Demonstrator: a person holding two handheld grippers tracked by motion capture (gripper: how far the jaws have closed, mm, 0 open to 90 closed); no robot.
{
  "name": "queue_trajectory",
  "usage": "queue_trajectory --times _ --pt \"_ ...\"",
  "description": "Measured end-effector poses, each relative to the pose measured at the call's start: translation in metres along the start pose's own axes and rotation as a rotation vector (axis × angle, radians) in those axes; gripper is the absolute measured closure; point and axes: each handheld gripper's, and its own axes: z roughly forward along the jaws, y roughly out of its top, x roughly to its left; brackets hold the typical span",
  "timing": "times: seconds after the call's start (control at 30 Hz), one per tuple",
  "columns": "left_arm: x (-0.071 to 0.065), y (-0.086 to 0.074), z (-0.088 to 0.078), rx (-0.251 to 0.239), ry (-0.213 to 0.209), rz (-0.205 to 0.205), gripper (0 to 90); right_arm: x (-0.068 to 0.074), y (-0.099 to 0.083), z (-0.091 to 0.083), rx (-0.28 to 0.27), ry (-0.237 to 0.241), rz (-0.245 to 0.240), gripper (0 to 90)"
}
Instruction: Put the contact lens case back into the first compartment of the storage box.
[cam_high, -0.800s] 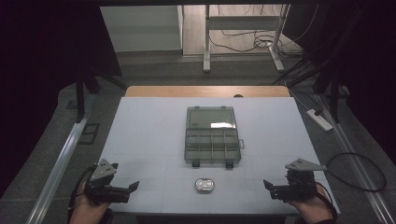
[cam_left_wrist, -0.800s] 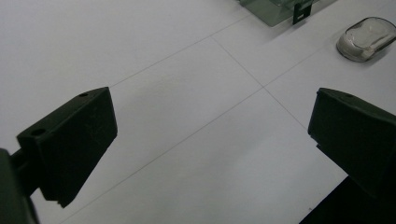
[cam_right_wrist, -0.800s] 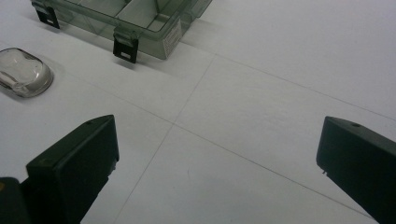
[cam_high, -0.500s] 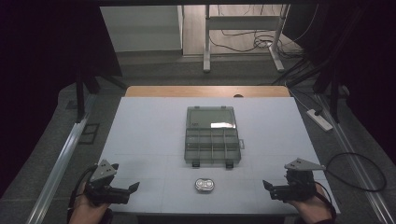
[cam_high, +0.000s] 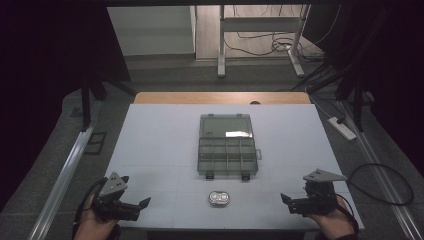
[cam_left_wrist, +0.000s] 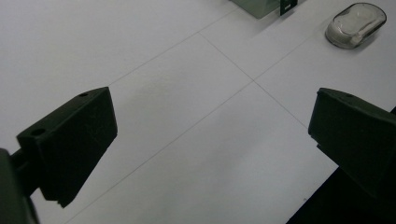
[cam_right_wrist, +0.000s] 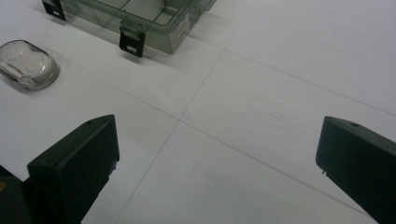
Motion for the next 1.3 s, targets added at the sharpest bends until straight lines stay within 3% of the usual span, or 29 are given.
queue_trajectory --times 0.2,0.47,0.63,0.83,1.3 --pt "0.000 0.001 0.001 0.012 -0.013 0.003 0.9 0.001 0.002 0.001 0.010 0.025 -0.021 0.0" --pt "-0.001 0.002 0.002 0.016 -0.033 0.000 1.6 0.007 0.012 0.005 -0.016 0.069 -0.043 0.0" --pt "0.002 0.001 0.002 0.007 -0.053 -0.024 1.6 0.010 0.015 0.006 -0.041 0.129 -0.050 0.0" --pt "0.002 0.001 0.002 0.012 -0.059 -0.017 1.7 0.015 0.017 0.010 -0.052 0.192 -0.068 0.0" --pt "0.003 0.000 0.001 0.002 -0.069 -0.023 1.7 0.033 0.029 0.024 -0.022 0.262 -0.156 0.0"
